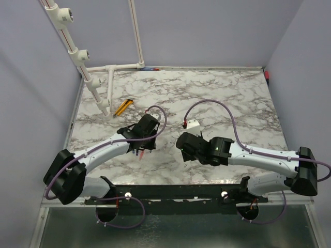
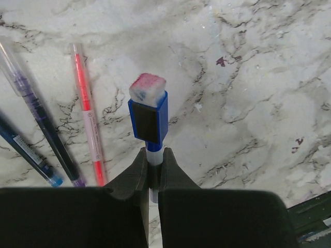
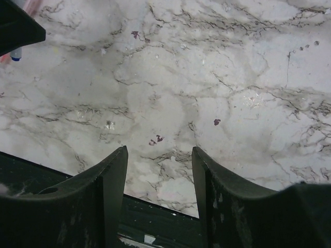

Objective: Insert the pens into the pen caps

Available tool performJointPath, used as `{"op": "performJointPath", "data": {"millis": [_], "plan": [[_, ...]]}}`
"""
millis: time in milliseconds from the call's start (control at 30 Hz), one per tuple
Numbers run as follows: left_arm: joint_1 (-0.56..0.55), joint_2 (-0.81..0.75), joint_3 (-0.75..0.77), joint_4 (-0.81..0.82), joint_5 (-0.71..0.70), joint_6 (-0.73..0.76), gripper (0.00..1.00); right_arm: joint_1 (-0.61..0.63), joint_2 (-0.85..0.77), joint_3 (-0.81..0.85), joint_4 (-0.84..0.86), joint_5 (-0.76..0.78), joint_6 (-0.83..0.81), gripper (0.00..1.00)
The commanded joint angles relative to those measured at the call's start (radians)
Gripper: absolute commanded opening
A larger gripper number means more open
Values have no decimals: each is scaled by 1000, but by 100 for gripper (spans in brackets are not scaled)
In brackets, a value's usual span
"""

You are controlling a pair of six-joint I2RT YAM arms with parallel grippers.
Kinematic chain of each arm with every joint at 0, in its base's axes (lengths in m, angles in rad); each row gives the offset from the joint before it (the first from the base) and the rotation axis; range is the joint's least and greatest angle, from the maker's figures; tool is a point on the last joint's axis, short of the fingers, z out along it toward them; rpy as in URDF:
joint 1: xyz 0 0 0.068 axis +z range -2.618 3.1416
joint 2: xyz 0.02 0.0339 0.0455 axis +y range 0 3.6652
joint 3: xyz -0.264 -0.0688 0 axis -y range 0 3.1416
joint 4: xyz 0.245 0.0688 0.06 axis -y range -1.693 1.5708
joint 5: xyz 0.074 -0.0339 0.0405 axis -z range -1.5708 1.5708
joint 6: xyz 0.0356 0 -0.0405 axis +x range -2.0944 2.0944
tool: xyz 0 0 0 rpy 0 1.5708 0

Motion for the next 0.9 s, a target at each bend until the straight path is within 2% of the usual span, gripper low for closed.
{"op": "performJointPath", "data": {"millis": [0,200,467,667,867], "plan": [[0,72,26,-18,-48,-12,0,-21,-8,-35,40,-68,-5,57],[-1,153,29,-18,-86,-22,4,-38,-15,-54,52,-81,-15,58],[-1,200,27,-18,-152,-25,16,-75,-25,-94,93,-131,-24,61],[-2,200,36,-18,-156,-17,32,-113,-40,-100,92,-141,-18,64],[-2,149,79,-54,-157,2,54,-131,-72,-59,73,-134,-32,71]]}}
